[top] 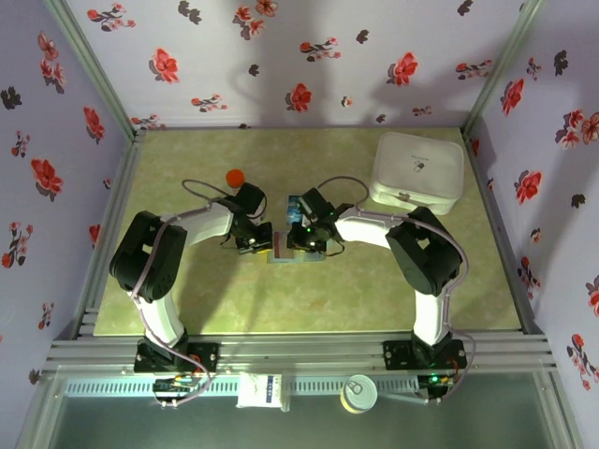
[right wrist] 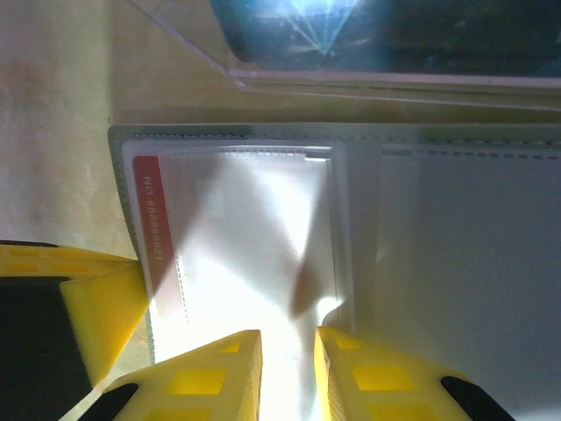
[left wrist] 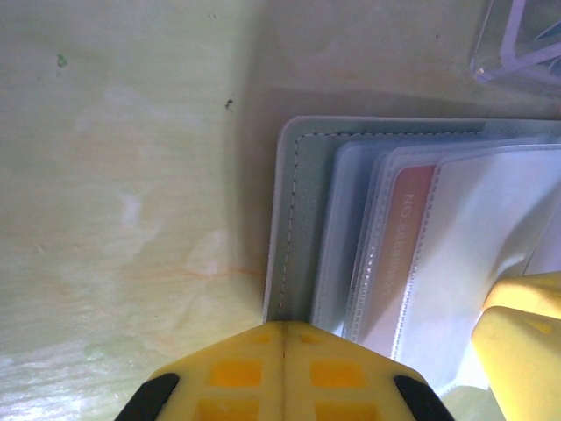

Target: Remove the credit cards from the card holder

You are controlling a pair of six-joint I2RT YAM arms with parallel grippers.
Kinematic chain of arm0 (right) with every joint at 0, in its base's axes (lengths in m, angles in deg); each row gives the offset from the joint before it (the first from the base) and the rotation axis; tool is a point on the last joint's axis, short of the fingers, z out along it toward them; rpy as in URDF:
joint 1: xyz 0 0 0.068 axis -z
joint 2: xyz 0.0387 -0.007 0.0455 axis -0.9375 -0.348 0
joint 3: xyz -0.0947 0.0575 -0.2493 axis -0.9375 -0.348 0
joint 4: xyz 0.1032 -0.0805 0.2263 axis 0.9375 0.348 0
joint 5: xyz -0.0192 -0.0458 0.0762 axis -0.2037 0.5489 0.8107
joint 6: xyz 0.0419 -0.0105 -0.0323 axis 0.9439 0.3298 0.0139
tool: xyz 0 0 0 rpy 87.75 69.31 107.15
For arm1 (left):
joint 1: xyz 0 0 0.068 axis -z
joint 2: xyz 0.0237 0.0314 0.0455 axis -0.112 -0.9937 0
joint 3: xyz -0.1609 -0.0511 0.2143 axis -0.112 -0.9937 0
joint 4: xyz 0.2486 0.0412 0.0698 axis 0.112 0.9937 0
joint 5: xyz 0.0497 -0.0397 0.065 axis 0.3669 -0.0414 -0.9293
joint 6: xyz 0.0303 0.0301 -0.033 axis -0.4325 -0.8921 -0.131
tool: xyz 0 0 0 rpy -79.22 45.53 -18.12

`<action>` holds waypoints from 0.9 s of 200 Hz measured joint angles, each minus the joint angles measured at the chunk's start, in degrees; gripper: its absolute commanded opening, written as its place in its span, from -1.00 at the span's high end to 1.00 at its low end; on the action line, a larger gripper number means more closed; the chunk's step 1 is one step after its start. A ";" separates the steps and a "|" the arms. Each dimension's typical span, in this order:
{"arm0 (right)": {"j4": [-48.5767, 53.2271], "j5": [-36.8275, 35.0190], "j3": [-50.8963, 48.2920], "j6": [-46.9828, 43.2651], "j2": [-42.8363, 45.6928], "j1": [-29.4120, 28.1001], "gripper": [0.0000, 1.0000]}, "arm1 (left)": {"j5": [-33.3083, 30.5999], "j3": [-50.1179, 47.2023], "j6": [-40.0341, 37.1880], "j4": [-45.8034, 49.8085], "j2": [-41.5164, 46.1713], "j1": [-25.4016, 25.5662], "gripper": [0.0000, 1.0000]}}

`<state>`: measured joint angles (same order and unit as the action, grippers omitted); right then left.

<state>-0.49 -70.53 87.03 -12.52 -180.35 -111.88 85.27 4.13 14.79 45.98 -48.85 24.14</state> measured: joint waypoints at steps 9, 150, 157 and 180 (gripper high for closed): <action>-0.57 0.13 -0.39 0.02 0.07 0.09 0.52 | 0.00 0.04 -0.02 0.07 0.00 0.00 0.96; -12.66 5.51 -8.50 3.17 2.27 2.75 0.55 | 3.43 1.73 2.40 0.46 2.62 -0.04 0.65; -12.94 5.70 -8.72 3.23 2.32 2.84 0.55 | 4.04 1.73 2.86 -0.02 2.62 -0.04 0.64; -13.77 6.14 -9.14 3.21 2.32 2.99 0.55 | 5.88 1.73 4.11 -1.86 2.62 -0.02 0.59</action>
<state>-14.26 -64.39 77.89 -9.31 -178.03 -108.88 91.15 5.86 18.90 44.13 -46.23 24.11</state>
